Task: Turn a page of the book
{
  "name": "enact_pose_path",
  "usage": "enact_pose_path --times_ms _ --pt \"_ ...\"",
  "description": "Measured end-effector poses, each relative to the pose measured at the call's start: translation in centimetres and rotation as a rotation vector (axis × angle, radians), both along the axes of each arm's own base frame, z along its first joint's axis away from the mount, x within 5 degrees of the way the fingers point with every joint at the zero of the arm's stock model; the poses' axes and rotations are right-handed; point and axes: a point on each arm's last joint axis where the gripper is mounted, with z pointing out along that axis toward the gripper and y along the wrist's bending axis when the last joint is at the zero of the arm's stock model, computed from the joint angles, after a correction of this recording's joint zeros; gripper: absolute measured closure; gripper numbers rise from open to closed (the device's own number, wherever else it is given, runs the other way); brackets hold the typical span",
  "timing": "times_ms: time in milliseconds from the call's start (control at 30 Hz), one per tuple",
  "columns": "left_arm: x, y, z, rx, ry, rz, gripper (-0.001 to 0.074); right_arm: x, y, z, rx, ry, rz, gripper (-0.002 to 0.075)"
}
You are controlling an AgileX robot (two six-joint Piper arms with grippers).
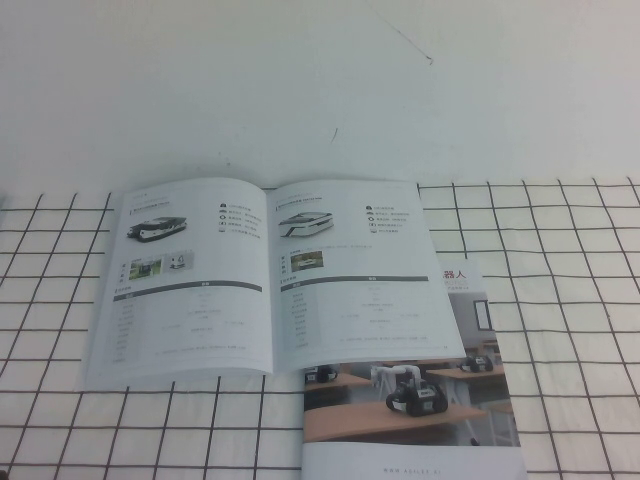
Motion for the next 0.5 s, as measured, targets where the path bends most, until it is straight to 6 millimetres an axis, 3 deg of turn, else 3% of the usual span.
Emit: enact_pose_path --times_ms 500 --pt "0.0 0.0 0.0 0.013 -0.001 -0.004 0.0737 0.0 0.01 0.0 0.002 0.0 0.0 0.0725"
